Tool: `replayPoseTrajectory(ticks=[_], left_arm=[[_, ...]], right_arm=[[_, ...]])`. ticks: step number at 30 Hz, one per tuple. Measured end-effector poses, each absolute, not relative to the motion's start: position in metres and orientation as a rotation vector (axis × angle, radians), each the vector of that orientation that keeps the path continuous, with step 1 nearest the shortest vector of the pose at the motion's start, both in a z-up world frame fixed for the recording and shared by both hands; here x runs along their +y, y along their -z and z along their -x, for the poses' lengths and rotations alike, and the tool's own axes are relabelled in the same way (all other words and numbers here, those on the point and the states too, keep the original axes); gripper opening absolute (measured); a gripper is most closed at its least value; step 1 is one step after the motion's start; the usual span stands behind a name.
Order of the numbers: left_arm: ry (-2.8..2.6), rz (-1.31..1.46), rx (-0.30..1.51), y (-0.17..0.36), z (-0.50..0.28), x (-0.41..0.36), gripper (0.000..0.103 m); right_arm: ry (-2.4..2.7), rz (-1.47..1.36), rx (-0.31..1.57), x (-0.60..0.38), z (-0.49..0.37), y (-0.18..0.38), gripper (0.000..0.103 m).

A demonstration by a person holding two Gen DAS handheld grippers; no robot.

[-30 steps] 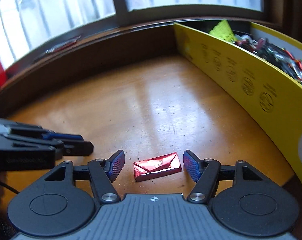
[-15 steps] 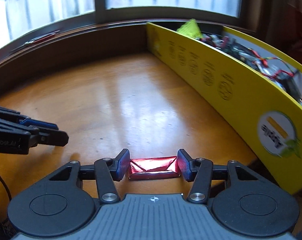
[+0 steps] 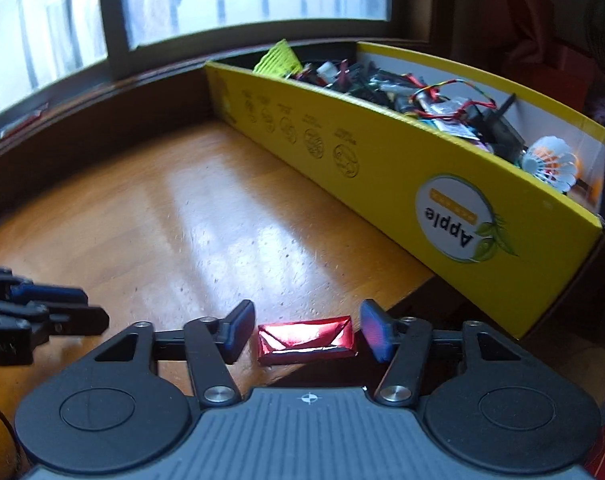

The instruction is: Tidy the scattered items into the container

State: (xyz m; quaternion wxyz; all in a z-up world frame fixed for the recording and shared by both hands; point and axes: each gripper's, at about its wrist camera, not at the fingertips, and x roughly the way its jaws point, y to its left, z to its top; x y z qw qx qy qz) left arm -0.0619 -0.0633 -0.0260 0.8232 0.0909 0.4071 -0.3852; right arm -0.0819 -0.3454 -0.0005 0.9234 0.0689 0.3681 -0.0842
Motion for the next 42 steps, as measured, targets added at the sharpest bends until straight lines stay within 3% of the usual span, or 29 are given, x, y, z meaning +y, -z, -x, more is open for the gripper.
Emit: replayPoseTrajectory(ticks=[3, 13, 20, 28, 30, 34, 35, 36, 42], left_arm=[[0.823, -0.192, 0.862, 0.025, 0.062, -0.062, 0.037], [0.822, -0.187, 0.859, 0.024, 0.066, -0.061, 0.038], [0.824, -0.189, 0.854, 0.024, 0.067, -0.058, 0.038], [0.839, -0.196, 0.857, 0.023, 0.067, -0.06, 0.039], [0.842, -0.197, 0.856, 0.023, 0.067, -0.06, 0.039], [0.848, -0.2, 0.858, 0.023, 0.067, -0.062, 0.04], [0.849, -0.201, 0.859, 0.023, 0.067, -0.063, 0.04], [0.85, -0.201, 0.86, 0.022, 0.067, -0.064, 0.04], [0.855, -0.21, 0.865, 0.019, 0.063, -0.071, 0.041]], right_arm=[[0.19, -0.182, 0.754, -0.349, 0.089, -0.007, 0.08], [0.218, -0.179, 0.836, -0.347, 0.08, 0.008, 0.08], [0.189, -0.251, 0.836, -0.355, 0.085, 0.007, 0.055], [0.208, -0.267, 0.819, -0.356, 0.093, 0.004, 0.051], [0.216, -0.273, 0.808, -0.358, 0.095, 0.001, 0.036], [0.224, -0.283, 0.804, -0.362, 0.095, -0.001, 0.028], [0.229, -0.28, 0.81, -0.362, 0.095, -0.001, 0.016], [0.231, -0.281, 0.808, -0.362, 0.096, -0.001, 0.012], [0.211, -0.353, 0.814, -0.368, 0.096, -0.003, 0.008]])
